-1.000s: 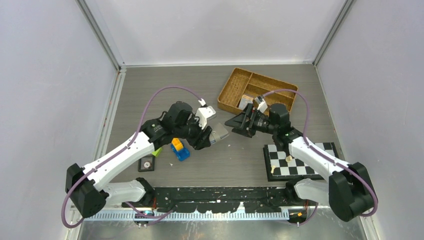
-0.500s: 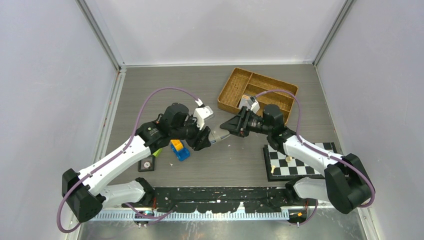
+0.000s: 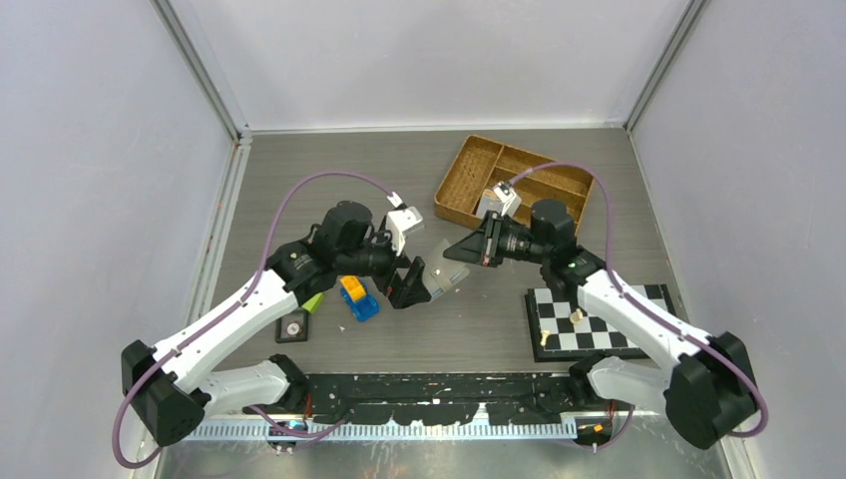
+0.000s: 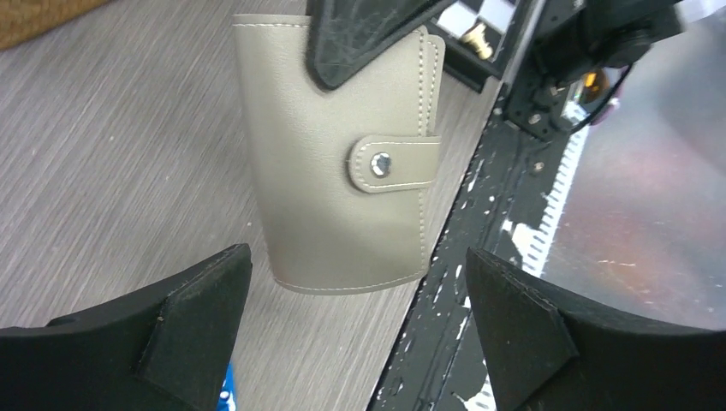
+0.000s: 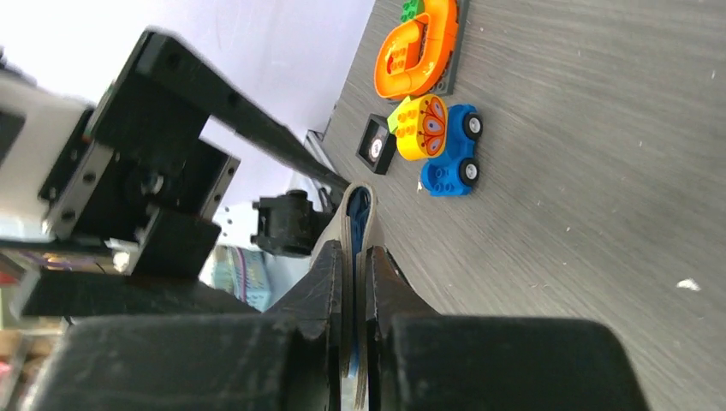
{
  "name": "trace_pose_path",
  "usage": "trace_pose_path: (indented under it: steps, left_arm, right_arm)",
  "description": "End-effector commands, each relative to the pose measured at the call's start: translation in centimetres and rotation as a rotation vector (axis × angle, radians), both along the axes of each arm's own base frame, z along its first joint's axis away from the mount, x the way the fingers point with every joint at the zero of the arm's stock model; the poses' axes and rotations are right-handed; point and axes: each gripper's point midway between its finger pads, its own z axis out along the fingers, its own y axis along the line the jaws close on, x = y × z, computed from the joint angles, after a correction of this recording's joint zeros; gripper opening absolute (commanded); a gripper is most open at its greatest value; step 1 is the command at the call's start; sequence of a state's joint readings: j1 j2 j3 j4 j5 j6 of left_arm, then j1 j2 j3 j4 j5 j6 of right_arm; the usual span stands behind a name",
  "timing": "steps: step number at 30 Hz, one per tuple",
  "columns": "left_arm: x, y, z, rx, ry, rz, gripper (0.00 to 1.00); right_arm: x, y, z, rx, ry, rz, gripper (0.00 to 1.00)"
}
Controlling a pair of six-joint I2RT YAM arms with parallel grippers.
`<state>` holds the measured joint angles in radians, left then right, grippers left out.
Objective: Put the credit cards into the card holder
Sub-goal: Open the card holder at the center of the board.
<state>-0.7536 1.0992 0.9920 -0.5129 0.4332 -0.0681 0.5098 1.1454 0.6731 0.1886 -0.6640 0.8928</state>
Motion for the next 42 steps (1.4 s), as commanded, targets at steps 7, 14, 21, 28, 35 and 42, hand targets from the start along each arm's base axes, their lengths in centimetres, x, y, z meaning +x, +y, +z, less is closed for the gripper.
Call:
trace_pose_path:
  steps: [7, 14, 21, 28, 35, 42]
  left_arm:
    - [-2.3, -1.1, 8.3, -0.3, 0.03, -0.206, 0.99]
    - [-4.5, -2.3, 8.6, -0.371, 0.195, -0.363, 0.77]
    - [-4.8, -2.8, 7.3, -0.378, 0.277, -0.384, 0.64]
    - [-5.2, -3.7, 6.1, -0.355, 0.341, -0.408, 0.45]
    - [-4.5, -3.9, 5.4, -0.326, 0.334, -0.37, 0.0]
    - [-0.8, -2.7, 1.8, -0.174, 0.373, -0.16, 0.0]
  right_arm:
    - [-5.7, -1.5, 7.8, 0.001, -0.397, 0.245, 0.0]
    - [-7.1, -1.4, 9.6, 0.055, -0.44, 0.306, 0.0]
    - [-7.1, -1.3, 10.9, 0.083, -0.474, 0.313, 0.01]
    - [-7.0, -1.1, 11.2, 0.089, -0.479, 0.326, 0.0]
    - [-5.5, -1.7, 9.3, -0.032, -0.449, 0.242, 0.18]
    - [-4.2, -4.5, 8.9, -0.24, -0.475, 0.096, 0.65]
